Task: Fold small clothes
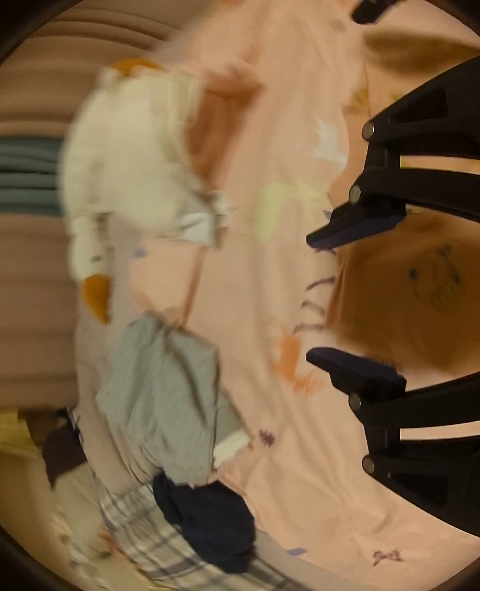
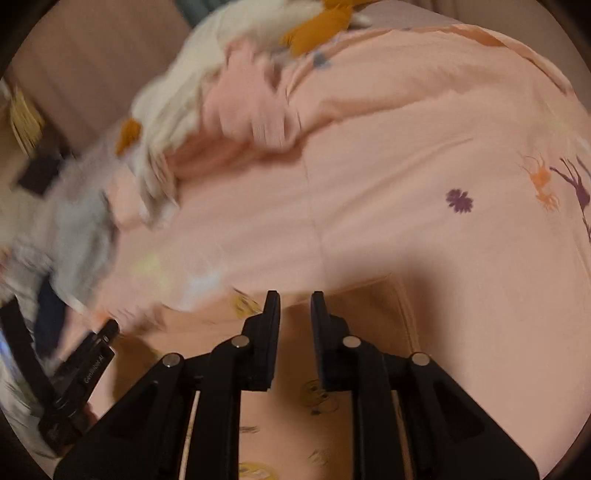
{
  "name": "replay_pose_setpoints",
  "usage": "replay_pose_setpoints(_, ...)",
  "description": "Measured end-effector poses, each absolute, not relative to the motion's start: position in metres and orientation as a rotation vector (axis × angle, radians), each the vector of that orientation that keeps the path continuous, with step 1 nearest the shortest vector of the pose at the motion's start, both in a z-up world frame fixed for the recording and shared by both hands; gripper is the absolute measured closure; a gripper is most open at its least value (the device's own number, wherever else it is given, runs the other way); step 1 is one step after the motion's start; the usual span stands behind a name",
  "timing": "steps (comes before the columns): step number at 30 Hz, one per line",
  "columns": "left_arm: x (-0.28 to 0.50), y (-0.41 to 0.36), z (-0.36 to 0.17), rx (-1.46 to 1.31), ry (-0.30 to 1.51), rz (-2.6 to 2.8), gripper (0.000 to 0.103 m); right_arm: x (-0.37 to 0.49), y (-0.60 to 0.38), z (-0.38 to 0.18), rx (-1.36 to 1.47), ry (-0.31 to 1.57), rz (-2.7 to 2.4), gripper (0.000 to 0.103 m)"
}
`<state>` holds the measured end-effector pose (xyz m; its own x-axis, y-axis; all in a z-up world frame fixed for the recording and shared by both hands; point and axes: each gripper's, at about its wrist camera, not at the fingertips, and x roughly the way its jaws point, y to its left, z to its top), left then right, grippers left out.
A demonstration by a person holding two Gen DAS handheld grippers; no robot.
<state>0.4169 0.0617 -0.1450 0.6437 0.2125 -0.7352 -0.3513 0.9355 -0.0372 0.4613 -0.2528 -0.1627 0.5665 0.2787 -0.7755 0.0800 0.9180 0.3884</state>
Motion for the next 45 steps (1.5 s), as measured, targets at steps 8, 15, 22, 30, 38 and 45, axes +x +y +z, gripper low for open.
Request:
replay_pose_setpoints(8,0.260,0.113,-0.194,-0.714,1.060,-0.014,0.016,0.294,-0.328,-0.176,0.648,1.038,0.046,0.010)
replay_pose_setpoints(15,0.254,0.077,-0.225,-0.710,0.961,0.017,0.016,0.247,-0.295,-0.230,0.854,1.073,0.064,0.019)
replay_pose_setpoints(22,0.314,0.073,-0.237,-0.804,0.918,0.000,0.013,0.306,-0.271,-0.243,0.949,1.064,0.113,0.021)
replay_pose_setpoints(30,0.300,0.076,-0.219,-0.598,0.834,0.209,0.091,0.309,-0.285,-0.255,0.903,0.986,0.145,0.096)
replay_pose_setpoints(38,0.208,0.060,-0.150,-0.502,0.662,0.083,0.099,0.236,-0.287,-0.176,0.818,0.865,0.302,0.097)
replay_pose_setpoints(45,0.223,0.077,-0.214,-0.775,0.886,-0.028,0.078,0.196,-0.300,-0.177,0.761,0.868,0.234,0.094)
